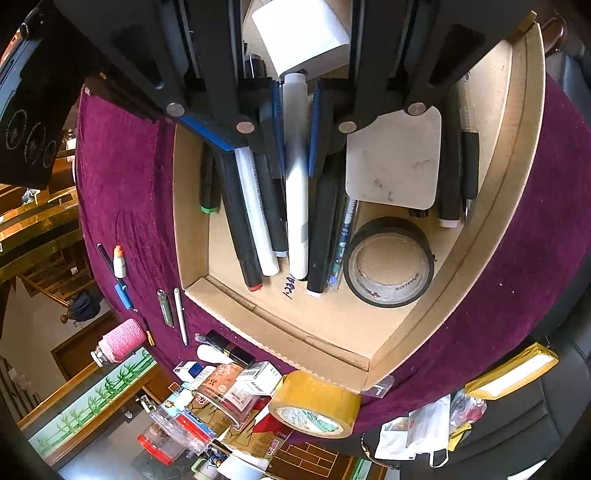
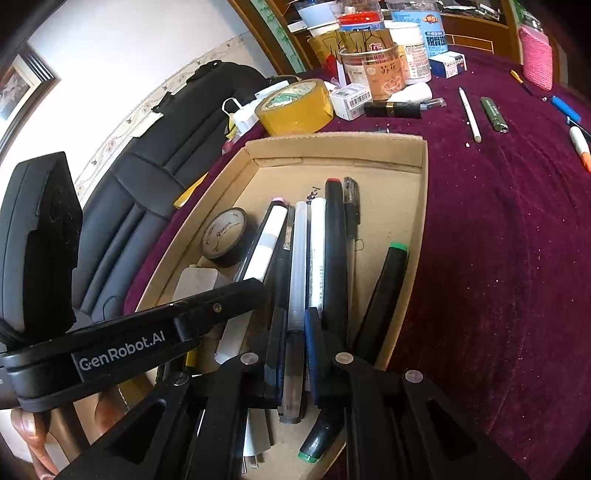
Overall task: Organize rigid objects
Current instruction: 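Carry the white stick and white pen into the cardboard tray and open both tools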
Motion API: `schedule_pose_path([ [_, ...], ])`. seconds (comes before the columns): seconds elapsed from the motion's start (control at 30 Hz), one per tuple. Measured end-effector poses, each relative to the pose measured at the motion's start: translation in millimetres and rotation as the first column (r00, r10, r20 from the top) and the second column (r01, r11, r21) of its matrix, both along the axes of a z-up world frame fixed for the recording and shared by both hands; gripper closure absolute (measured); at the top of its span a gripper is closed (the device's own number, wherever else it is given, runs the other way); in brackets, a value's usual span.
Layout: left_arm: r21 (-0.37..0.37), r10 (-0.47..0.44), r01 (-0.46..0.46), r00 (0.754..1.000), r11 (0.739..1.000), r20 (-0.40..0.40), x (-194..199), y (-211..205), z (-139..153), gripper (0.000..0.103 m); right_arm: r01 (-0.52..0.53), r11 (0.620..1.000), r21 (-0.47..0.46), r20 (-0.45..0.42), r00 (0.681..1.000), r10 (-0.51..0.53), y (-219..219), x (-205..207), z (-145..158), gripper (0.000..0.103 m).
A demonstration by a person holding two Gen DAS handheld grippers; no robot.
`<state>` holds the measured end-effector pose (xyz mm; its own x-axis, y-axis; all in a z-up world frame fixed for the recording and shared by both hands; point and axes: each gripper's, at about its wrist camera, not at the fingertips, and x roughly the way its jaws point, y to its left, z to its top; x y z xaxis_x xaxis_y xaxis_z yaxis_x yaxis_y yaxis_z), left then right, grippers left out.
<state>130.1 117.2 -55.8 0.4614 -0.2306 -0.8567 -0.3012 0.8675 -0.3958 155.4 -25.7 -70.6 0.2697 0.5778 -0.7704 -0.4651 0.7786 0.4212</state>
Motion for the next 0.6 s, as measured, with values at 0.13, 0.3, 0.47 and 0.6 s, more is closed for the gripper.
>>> schedule_pose_path([
  [0.13,0.01,0.001,-0.001,1.0,1.0,-0.001,0.5,-1.4,-0.9,0.091,-0.001,1.0,0.004,0.0,1.0,0.001,0.3,2.0,-1.1,0.092],
  [0.3,0.023,-0.003,0.003,1.0,1.0,0.001,1.1,-3.7,-1.3,0.091,-0.004,1.0,0.002,0.003,1.0,0.004,1.0,0.6,0.1,0.091],
  [0.47,0.049,-0.004,0.004,1.0,0.999,0.015,-2.2,-6.0,0.7,0.089,-0.001,1.0,-0.014,0.026,1.0,0.001,1.0,-3.7,1.2,0.091],
  [0.6,0.077,-0.015,0.011,0.998,0.997,0.053,-10.9,-11.6,11.1,0.062,-0.049,0.999,0.009,0.045,0.998,0.049,-5.6,-17.8,4.3,0.074],
])
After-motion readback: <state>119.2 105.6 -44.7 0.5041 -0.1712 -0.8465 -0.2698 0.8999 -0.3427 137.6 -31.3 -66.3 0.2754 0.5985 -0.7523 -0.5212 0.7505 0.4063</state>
